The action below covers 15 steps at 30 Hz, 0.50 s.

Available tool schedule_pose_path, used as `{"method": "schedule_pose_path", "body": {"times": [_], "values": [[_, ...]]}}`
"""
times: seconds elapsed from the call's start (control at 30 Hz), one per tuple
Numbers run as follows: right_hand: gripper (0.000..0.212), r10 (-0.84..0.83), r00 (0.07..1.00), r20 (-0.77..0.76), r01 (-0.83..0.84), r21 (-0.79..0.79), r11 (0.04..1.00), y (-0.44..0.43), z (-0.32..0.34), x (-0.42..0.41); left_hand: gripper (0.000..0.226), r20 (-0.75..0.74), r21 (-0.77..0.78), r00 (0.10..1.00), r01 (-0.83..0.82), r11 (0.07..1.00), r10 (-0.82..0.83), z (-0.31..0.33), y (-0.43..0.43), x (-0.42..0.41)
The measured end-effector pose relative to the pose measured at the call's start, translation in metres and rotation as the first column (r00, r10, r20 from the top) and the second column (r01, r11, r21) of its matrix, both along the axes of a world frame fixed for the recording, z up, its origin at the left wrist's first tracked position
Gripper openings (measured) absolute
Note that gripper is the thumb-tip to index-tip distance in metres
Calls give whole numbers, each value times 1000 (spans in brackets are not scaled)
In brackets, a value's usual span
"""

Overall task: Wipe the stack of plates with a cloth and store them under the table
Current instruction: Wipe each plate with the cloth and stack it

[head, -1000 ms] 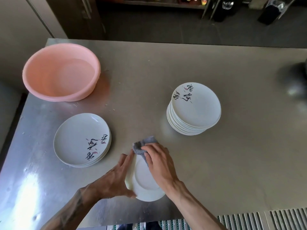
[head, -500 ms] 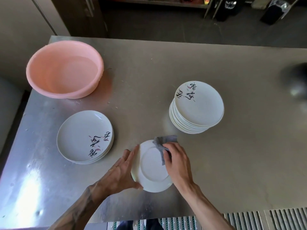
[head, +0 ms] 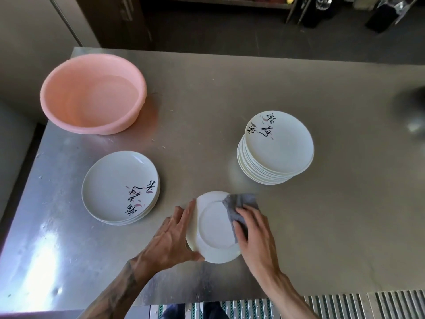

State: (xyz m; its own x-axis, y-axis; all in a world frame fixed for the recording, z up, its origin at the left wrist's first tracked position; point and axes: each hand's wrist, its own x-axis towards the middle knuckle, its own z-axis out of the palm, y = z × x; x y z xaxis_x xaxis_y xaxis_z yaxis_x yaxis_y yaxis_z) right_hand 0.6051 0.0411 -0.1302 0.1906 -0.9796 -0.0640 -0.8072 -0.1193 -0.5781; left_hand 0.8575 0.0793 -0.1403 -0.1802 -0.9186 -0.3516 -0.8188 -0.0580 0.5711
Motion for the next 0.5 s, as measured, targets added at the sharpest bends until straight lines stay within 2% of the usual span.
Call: {"method": "schedule_pose_path", "body": {"times": [0.07,0.13,0.2,0.3,0.4,0.5], "values": [[37,34,999,-18,-34,-21,999,-1,-3,5,144,1,10,1000,-8,1000,8,-1,0,0],[39,167,985,-33,-169,-62,984,-19,-2,19,146,2,29,999,-39,999,39,1,-1,0],[43,266,963,-54,-268,-40,963,-37,1,27,147,9,34,998,-59,998,58,3,-2,-1],[47,148,989,-26,-147,41,988,-33,4,12,147,10,22,997,-81,996,81,5,-3,-7],[51,-20,1000,6,19,39,999,11,3,-9,148,16,11,993,-114,993,114,6,-2,-11],[54,-72,997,14,72,-1,997,58,-4,-6,151,30,-6,991,-127,992,127,4,-2,-13]]}}
